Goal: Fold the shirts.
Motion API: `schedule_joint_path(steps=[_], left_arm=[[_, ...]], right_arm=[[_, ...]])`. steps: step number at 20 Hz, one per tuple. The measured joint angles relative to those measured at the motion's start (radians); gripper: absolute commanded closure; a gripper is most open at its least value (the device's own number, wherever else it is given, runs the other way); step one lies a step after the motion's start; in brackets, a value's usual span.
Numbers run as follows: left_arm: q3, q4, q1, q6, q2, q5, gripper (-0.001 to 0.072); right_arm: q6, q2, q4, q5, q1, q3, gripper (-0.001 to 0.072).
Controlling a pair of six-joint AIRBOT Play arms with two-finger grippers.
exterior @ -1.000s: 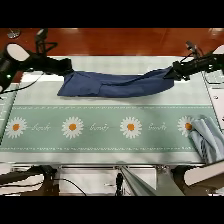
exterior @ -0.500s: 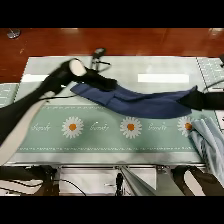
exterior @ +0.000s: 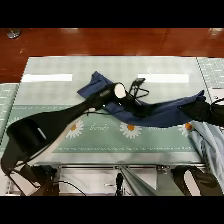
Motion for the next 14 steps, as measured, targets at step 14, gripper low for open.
schedule_joint_path(steps=[14], left_arm=[[-0.023, 0.082, 0.560, 0.049, 0.343, -0.263, 0.0686]], right_arm=[[-0.095, -0.176, 0.206, -0.122, 0.124, 0.040, 0.0687]])
